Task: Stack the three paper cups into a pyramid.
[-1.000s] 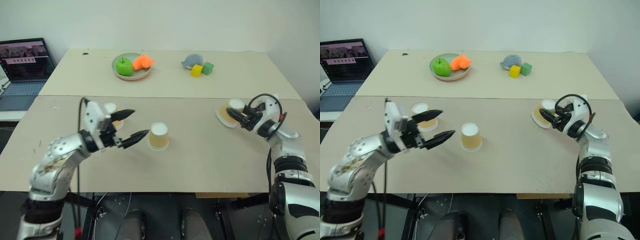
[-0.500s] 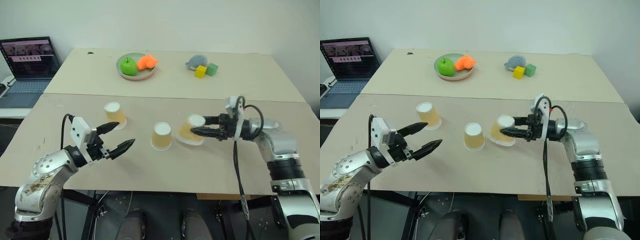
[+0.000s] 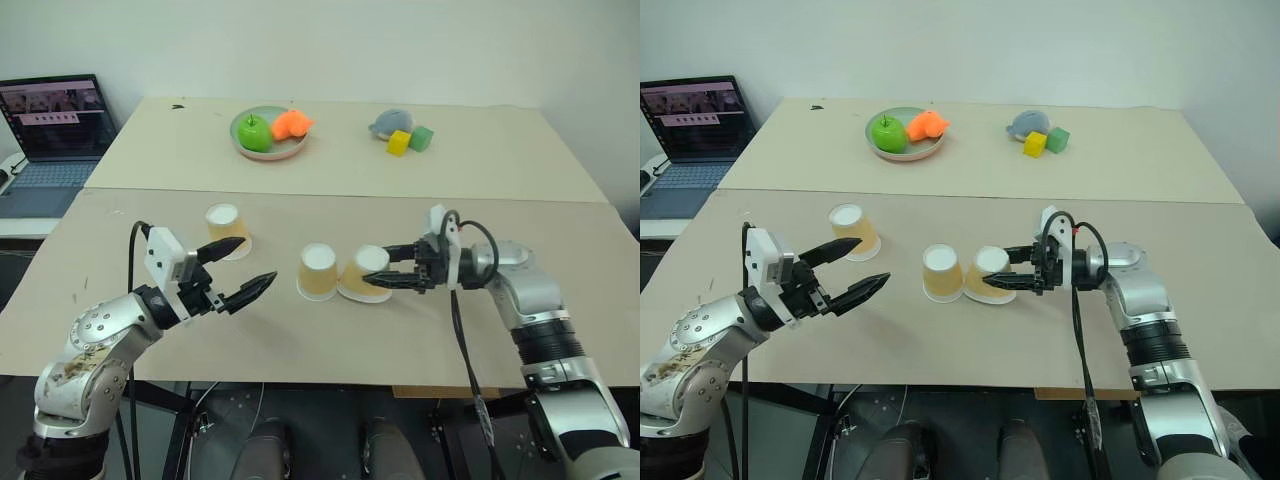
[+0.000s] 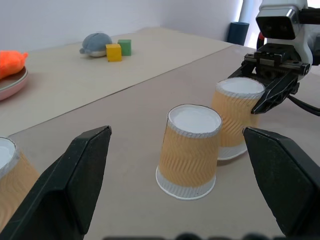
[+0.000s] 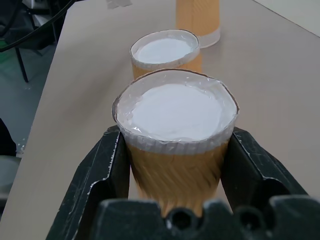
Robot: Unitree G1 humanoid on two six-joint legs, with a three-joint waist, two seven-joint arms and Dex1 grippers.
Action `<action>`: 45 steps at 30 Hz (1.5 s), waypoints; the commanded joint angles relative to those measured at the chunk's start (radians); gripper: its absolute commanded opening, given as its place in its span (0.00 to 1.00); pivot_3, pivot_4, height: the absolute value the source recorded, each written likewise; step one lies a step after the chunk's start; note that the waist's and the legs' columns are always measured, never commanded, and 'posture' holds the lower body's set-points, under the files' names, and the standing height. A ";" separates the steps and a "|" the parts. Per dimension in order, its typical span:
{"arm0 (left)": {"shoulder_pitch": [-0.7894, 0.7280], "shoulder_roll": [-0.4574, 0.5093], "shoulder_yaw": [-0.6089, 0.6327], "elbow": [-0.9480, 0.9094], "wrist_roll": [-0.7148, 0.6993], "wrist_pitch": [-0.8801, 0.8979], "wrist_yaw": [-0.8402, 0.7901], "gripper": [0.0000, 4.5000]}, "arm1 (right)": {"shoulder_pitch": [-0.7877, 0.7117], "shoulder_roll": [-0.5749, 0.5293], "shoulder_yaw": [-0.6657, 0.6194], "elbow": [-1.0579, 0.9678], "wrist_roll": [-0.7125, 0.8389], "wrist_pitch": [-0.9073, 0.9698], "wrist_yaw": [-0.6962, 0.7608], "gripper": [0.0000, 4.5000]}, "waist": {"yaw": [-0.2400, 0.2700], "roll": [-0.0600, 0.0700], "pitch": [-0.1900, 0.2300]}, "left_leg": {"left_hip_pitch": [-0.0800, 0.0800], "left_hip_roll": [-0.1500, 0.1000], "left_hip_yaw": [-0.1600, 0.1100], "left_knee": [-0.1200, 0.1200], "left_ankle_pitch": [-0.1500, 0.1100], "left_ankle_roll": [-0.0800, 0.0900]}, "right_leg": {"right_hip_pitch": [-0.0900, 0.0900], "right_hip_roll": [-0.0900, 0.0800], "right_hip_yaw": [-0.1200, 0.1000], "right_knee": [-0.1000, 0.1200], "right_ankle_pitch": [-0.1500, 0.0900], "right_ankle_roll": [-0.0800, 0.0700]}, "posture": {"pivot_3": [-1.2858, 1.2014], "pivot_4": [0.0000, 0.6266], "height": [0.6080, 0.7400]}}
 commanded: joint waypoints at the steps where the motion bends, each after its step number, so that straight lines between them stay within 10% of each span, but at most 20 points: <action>1: -0.014 0.002 0.007 -0.036 -0.013 -0.006 0.009 1.00 | -0.012 0.009 -0.012 0.028 -0.019 -0.062 -0.006 0.52 | 0.000 0.000 0.000 | 0.000 0.000 0.000 0.000 0.000 0.000 | 0.000 0.000 0.000 0.000 0.000 0.000 | 0.52 0.24 0.53; 7: -0.027 -0.002 0.003 -0.034 -0.017 -0.006 0.019 1.00 | -0.047 0.046 -0.041 0.130 -0.037 -0.131 -0.054 0.52 | -0.001 0.000 0.000 | 0.001 0.000 0.000 0.000 0.000 0.000 | 0.000 0.000 0.000 0.001 0.000 0.000 | 0.52 0.24 0.53; 8: -0.027 -0.002 0.002 -0.034 -0.017 -0.006 0.020 1.00 | -0.054 0.053 -0.047 0.147 -0.035 -0.138 -0.064 0.71 | -0.002 0.000 0.000 | 0.001 0.000 0.000 0.000 0.000 0.000 | 0.000 0.000 0.000 0.001 0.000 0.000 | 0.52 0.24 0.53; 12: -0.036 -0.004 0.000 -0.030 -0.018 -0.007 0.023 1.00 | -0.069 0.059 -0.045 0.182 -0.044 -0.152 -0.072 0.99 | -0.002 0.000 0.000 | 0.001 0.000 0.000 0.000 0.000 -0.001 | 0.000 0.000 0.000 0.001 0.000 0.000 | 0.52 0.24 0.53; 27: -0.092 -0.032 0.011 0.048 -0.043 0.007 0.027 1.00 | 0.008 -0.138 -0.167 -0.012 0.163 0.174 0.098 1.00 | 0.002 0.000 0.000 | 0.000 0.000 0.000 0.000 0.000 0.000 | 0.000 0.000 0.000 0.000 0.000 0.000 | 0.52 0.24 0.53; 45: -0.016 -0.235 0.070 0.162 0.043 0.019 0.372 1.00 | 0.181 -0.227 -0.355 -0.405 0.304 0.313 -0.123 1.00 | 0.009 -0.003 0.001 | 0.001 0.001 0.000 0.000 0.000 0.000 | 0.001 0.000 0.000 -0.001 0.001 0.000 | 0.52 0.24 0.53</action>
